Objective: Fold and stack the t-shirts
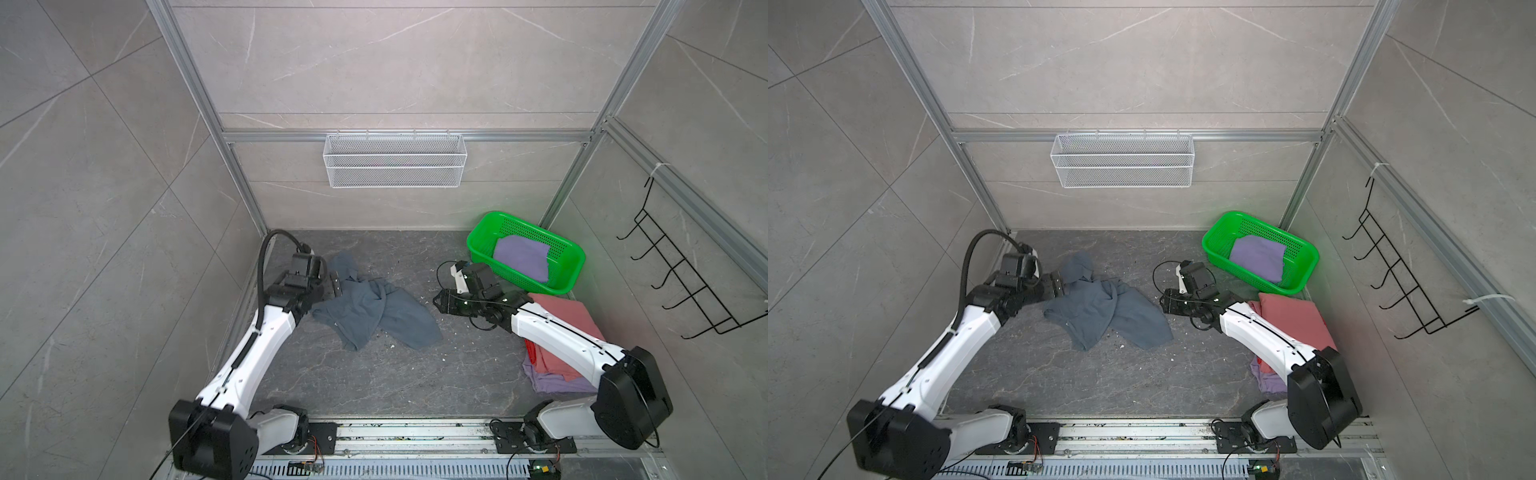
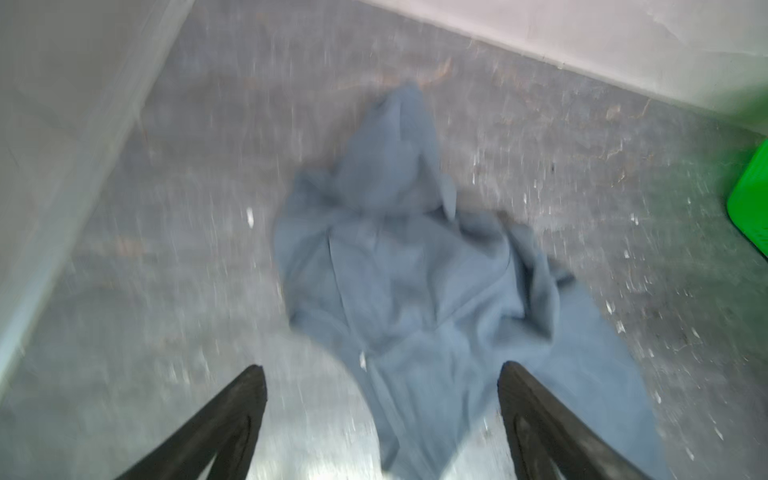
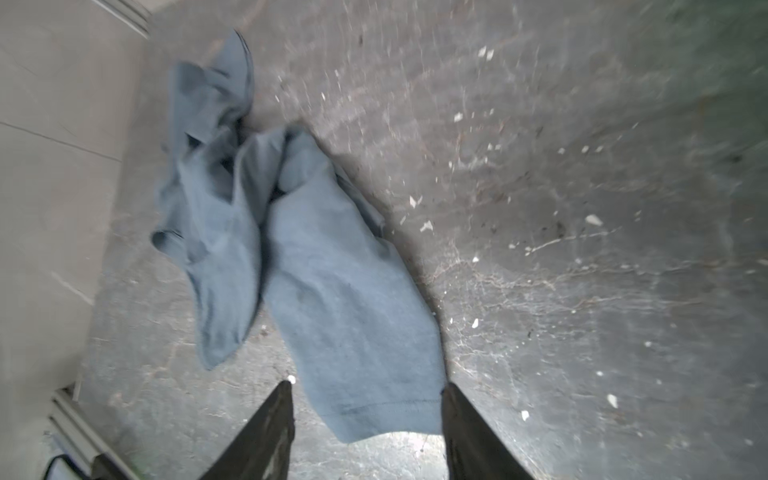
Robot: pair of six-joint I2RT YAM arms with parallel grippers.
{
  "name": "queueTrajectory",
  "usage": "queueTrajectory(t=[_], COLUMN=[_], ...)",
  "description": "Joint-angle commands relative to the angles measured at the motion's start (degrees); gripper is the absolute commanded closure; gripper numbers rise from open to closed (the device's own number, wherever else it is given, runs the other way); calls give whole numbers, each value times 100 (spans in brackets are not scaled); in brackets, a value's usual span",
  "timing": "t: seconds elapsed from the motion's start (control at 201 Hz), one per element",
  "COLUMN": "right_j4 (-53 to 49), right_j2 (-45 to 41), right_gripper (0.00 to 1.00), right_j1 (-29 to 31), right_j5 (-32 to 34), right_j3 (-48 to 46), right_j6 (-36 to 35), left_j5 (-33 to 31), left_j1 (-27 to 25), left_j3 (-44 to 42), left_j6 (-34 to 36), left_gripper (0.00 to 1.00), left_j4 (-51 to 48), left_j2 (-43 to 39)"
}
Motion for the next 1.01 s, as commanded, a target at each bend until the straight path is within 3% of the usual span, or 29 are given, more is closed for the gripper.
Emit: queueTrajectory(t=[0.0,0.229,0.418,0.582,0.891,0.956,1.0], right_j4=[414,744,889,854,381,504,572], right_j2=[232,714,1041,1326,1853,1933,1962], right_gripper=[36,33,32,30,32,38,46], right_j1=[186,422,663,740,1168,1212,1228], right_j5=[483,688,834,1020,1541,1481,1472], right_j3=[-287,-696,-774,-731,-352,-353,-342], right_j6=[298,364,343,355,504,531,566], left_j5=[107,391,975,1056,1030,1031,990], left_j1=[-489,-1060,-1072,-1083,-1139,-1151,-1151], left_j3=[-731,-2141,-2684,-2751,-2603,-2566,-2528], left_j6=[-1221,-2265,-2423,-2387,-2436,-2358,-2330], left_gripper=[11,12,14,15,30,39,51], left_j4=[-248,192,1490,2275,2811,2916,2977], left_j2=[-519,-871,-560,-89,972,1065,1093])
